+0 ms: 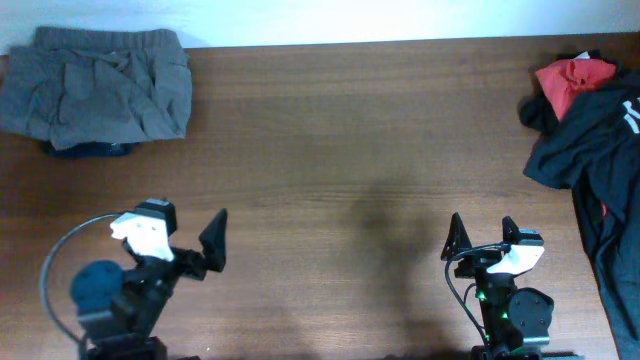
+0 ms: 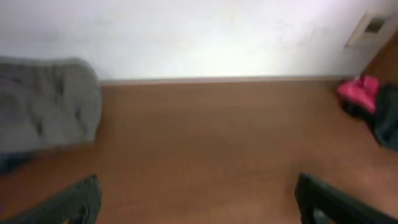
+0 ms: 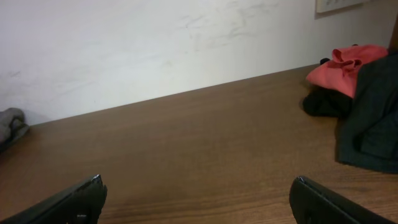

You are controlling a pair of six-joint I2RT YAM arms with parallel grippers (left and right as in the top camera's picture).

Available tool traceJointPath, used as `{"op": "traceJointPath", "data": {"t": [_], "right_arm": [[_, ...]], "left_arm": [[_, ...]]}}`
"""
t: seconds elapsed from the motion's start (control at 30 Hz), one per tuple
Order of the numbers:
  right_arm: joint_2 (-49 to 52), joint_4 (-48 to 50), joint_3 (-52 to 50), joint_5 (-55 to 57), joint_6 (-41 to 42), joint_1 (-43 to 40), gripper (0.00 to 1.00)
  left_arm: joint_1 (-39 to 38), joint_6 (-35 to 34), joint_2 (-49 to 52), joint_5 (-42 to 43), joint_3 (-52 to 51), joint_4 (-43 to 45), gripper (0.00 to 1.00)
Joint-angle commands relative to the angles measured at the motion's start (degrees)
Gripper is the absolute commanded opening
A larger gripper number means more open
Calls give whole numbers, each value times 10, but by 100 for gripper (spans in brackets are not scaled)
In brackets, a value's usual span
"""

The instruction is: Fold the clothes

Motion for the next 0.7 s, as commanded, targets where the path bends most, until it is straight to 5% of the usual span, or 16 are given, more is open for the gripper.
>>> {"op": "traceJointPath", "data": {"t": [0.0, 0.23, 0.67], "right_arm": [[-6, -3, -3, -3, -4, 3, 99], [-6, -3, -3, -3, -4, 3, 99], [-6, -3, -3, -3, -4, 3, 98]], "left_arm": [[-57, -52, -26, -93, -103, 122, 99], [-118, -116, -116, -231, -228, 212, 99], [-98, -114, -232, -252, -319, 243, 99]]}}
